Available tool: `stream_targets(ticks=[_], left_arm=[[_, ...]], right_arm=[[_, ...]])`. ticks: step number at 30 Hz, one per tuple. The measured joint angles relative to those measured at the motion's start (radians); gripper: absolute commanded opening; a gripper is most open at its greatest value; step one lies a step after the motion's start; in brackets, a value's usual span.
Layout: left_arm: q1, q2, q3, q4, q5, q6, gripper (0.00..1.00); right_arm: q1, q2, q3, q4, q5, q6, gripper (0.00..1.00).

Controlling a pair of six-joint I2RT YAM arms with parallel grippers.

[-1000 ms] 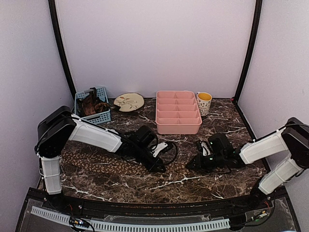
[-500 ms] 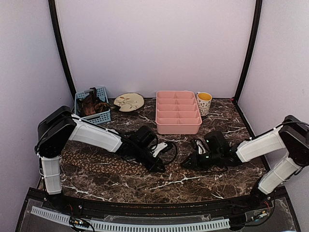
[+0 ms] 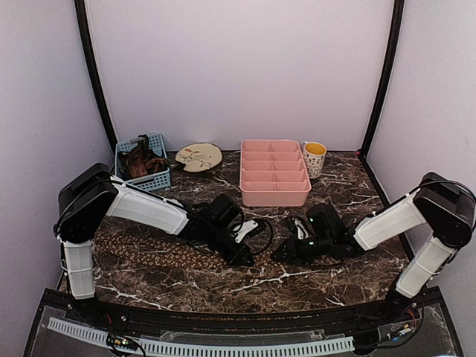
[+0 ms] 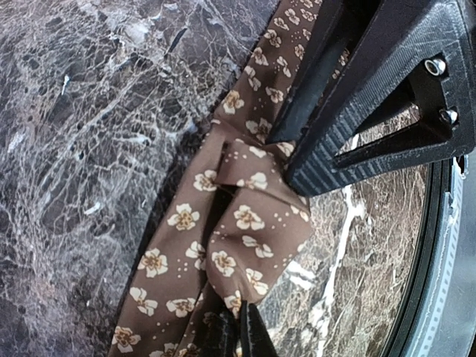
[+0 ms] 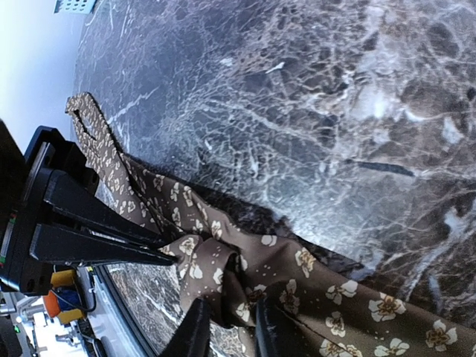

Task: Roll the ties
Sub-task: Tie the tie at the center of the board.

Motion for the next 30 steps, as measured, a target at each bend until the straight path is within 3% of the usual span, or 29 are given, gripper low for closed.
stream_targets(ticks=[2,13,26,30], left_arm=[[0.000,0.000,0.000,0.000,0.000,0.003,0.00],[0.000,0.001,0.000,0.000,-0.002,0.012,0.00],[-0.002,-0.032,-0.014,0.016,-0.045,0.038,0.54],[-0.002,-0.093,-0.040,0.006,-0.068,0.068,0.63]], right_arm=[[0.003,0.000,0.000,0.003,-0.002,0.011,0.09],[0.003,-0.032,0.000,-0.037,0.020,0.010,0.00],[0.000,-0.112,0.000,-0.187,0.090,-0.050,0.00],[-0.011,-0.121,0.000,-0.227,0.105,-0.062,0.00]])
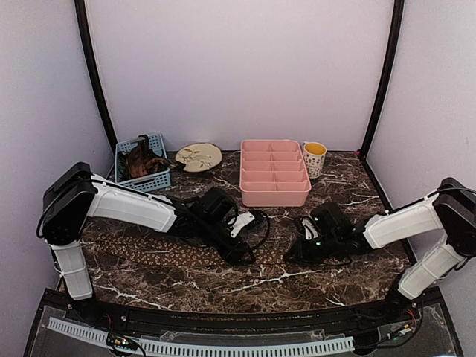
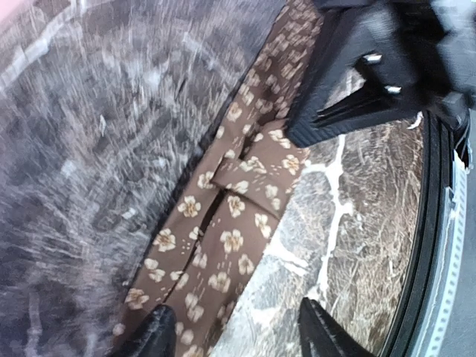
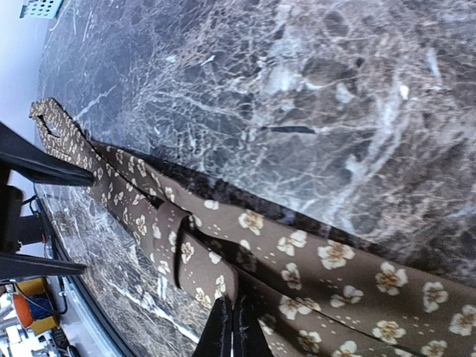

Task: Roll the ties
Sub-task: Tie the tie at the center of the board.

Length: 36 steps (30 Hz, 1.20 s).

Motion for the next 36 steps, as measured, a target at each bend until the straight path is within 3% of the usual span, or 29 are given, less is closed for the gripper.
stream_targets(ticks=[10,21,23,25,26,28,29,32,36], left_arm=[[0.049,-0.125,-0.061,-0.002,-0.034,0.098,0.67],[0.102,-0.207,-0.138,0.043,-0.091,0.121,0.81],[0.103,-0.223,-0.151,0.064,-0.102,0.119,0.96],[0.103,-0.240,-0.170,0.090,-0.118,0.113,0.99],[0.103,-0.248,-0.179,0.098,-0.125,0.109,0.99],[0.103,-0.269,-0.204,0.124,-0.146,0.098,0.99],[0.103,-0.280,-0.217,0.137,-0.154,0.094,0.99],[0.106,-0.356,-0.278,0.227,-0.228,0.046,0.99],[0.113,-0.467,-0.352,0.304,-0.300,-0.020,0.99]], right_arm=[[-0.077,-0.134,-0.042,-0.083,0.042,-0.022,0.00],[-0.116,-0.214,-0.088,-0.237,0.088,-0.063,0.00],[-0.136,-0.252,-0.097,-0.274,0.109,-0.067,0.00],[-0.154,-0.288,-0.103,-0.306,0.130,-0.068,0.00],[-0.161,-0.301,-0.105,-0.318,0.139,-0.068,0.04],[-0.168,-0.313,-0.108,-0.329,0.150,-0.074,0.23],[-0.169,-0.312,-0.108,-0.334,0.152,-0.070,0.44],[-0.171,-0.322,-0.092,-0.357,0.147,-0.098,0.54],[-0.150,-0.352,-0.026,-0.352,0.145,-0.097,0.55]])
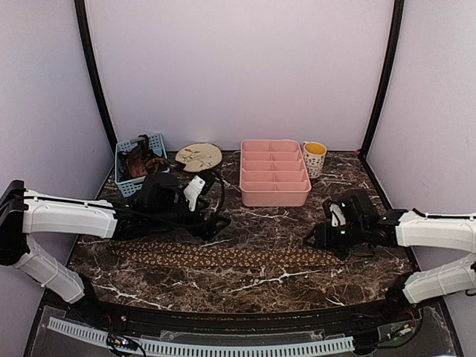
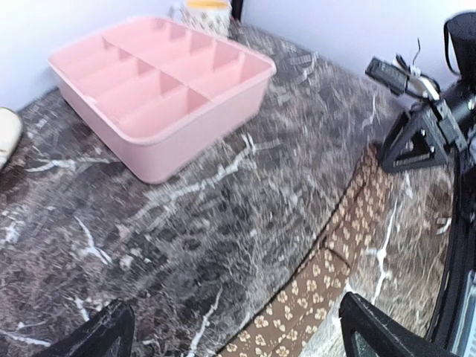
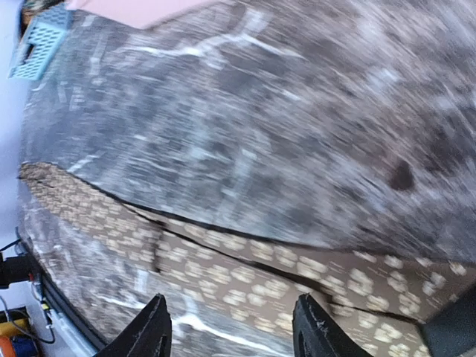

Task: Roll the ties
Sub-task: Tie the tie at the center of the board, then adjust the tie at the center of the board.

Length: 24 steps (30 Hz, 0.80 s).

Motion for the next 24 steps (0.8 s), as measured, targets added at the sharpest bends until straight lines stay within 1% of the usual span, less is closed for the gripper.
stream_targets(ticks=[3,7,10,12,15,17,19,21,24], left_arm=[[0.014,-0.060,-0.024,0.042,-0.026,-0.027,0.99],[0.028,-0.105,-0.034,0.063,-0.062,-0.047,0.99],[0.033,-0.111,-0.034,0.063,-0.074,-0.050,0.99],[0.034,-0.111,-0.034,0.055,-0.074,-0.050,0.99],[0.034,-0.111,-0.034,0.052,-0.069,-0.052,0.99],[0.034,-0.111,-0.035,0.054,-0.061,-0.055,0.99],[0.034,-0.111,-0.039,0.064,-0.056,-0.058,0.99],[0.034,-0.110,-0.043,0.072,-0.051,-0.060,0.99],[0.034,-0.106,-0.045,0.076,-0.040,-0.053,0.99]], right_arm=[[0.063,0.051,0.083,0.043,0.000,0.007,0.53],[0.176,0.207,0.181,0.138,-0.018,0.034,0.48],[0.258,0.361,0.241,0.237,-0.046,0.073,0.48],[0.301,0.450,0.269,0.287,-0.061,0.099,0.47],[0.332,0.542,0.285,0.343,-0.083,0.127,0.46],[0.334,0.577,0.264,0.386,-0.098,0.147,0.46],[0.316,0.569,0.241,0.417,-0.108,0.157,0.46],[0.286,0.541,0.193,0.443,-0.124,0.157,0.46],[0.210,0.463,0.119,0.416,-0.135,0.125,0.46]])
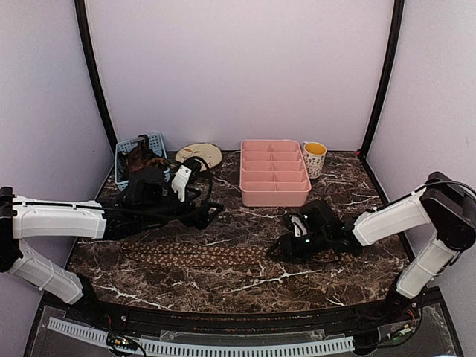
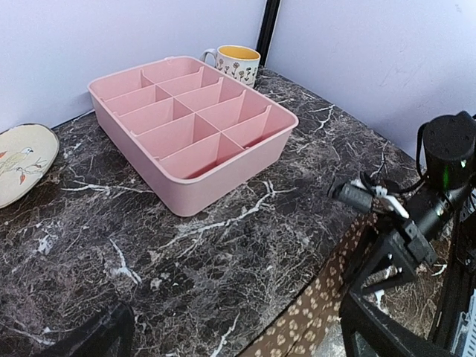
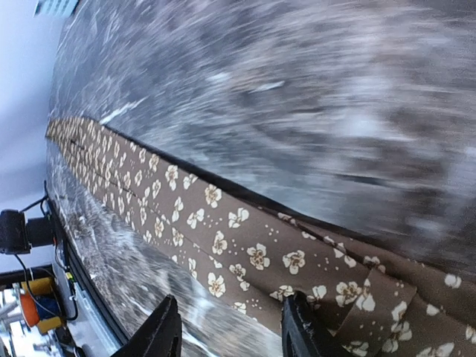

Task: Roll the ties
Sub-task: Adjust the tie at the center of the board.

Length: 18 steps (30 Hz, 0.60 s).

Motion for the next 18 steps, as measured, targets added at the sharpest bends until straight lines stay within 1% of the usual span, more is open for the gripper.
stream_targets(ticks=[2,4,7,8,10,12,15,16,18], left_arm=[[0.000,0.008,0.000,0.000,0.010,0.017,0.99],[0.001,0.024,0.008,-0.018,0.023,0.043,0.98],[0.009,0.079,0.053,-0.076,0.063,0.100,0.92],[0.012,0.101,0.075,-0.100,0.073,0.119,0.90],[0.019,0.159,0.133,-0.164,0.101,0.161,0.84],[0.027,0.217,0.190,-0.224,0.132,0.198,0.79],[0.034,0.283,0.238,-0.294,0.191,0.248,0.66],[0.035,0.309,0.241,-0.325,0.224,0.274,0.64],[0.035,0.322,0.241,-0.338,0.240,0.280,0.60]], right_arm=[[-0.082,-0.067,-0.051,-0.044,-0.014,-0.040,0.46],[-0.209,-0.154,-0.100,-0.123,-0.026,-0.101,0.48],[-0.374,-0.264,-0.115,-0.280,-0.002,-0.196,0.50],[-0.406,-0.294,-0.111,-0.325,0.010,-0.222,0.50],[-0.434,-0.336,-0.084,-0.412,0.016,-0.277,0.50],[-0.435,-0.352,-0.044,-0.453,0.002,-0.319,0.50],[-0.433,-0.353,0.004,-0.459,-0.041,-0.365,0.50],[-0.429,-0.352,0.015,-0.458,-0.056,-0.378,0.49],[-0.422,-0.344,0.025,-0.454,-0.081,-0.393,0.48]])
